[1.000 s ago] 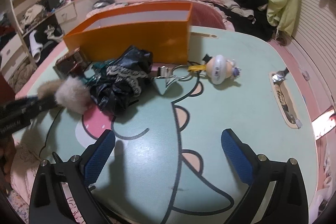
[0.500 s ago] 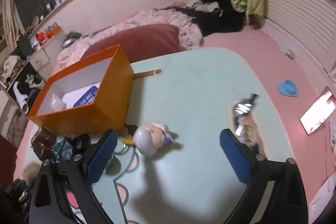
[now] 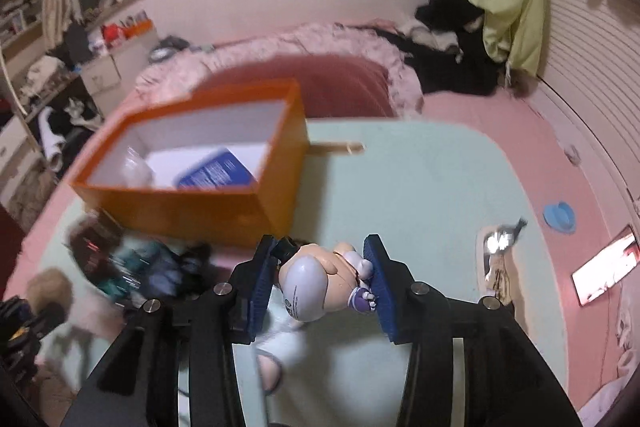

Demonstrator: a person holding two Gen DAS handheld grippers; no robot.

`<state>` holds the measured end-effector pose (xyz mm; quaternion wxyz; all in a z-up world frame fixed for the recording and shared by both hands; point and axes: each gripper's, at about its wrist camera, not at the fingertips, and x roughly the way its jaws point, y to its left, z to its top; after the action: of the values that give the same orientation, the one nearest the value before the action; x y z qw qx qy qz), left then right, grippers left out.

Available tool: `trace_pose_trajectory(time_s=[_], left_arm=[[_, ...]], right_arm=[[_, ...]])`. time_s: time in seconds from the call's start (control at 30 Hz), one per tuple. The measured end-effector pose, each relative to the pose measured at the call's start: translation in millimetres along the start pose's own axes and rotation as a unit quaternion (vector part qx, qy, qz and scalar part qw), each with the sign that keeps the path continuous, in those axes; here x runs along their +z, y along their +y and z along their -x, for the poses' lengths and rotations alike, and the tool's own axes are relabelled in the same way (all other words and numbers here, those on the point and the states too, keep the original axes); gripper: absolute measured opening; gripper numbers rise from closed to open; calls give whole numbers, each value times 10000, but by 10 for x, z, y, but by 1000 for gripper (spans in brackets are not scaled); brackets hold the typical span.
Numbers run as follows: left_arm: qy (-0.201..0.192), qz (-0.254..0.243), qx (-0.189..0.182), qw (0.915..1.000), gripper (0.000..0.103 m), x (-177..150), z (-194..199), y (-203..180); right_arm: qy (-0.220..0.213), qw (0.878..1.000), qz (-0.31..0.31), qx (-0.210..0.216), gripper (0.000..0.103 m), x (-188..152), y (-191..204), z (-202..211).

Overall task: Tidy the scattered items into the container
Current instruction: 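Grasp the beige pompom with left gripper while right gripper grasps the white figurine, then drop the beige pompom in the box with left gripper while right gripper drops the figurine, then withdraw both grippers from the orange box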

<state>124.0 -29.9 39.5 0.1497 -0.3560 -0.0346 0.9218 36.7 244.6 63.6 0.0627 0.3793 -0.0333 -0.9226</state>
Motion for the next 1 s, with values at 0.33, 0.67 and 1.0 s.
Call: trace_pose_trajectory(time_s=[0.33, 0.67, 1.0], left_arm=[[-658, -107, -145, 9977, 27, 1084, -89, 96], [-72, 221, 26, 9997, 55, 1349, -776, 212], [-322, 357, 54, 9988, 78, 1072, -249, 336]], right_arm=[[-650, 9949, 620, 457, 44, 692, 629, 162], [-437, 9956, 464, 688, 76, 892, 923, -342], [-656, 9954, 399, 580, 81, 665, 729, 102]])
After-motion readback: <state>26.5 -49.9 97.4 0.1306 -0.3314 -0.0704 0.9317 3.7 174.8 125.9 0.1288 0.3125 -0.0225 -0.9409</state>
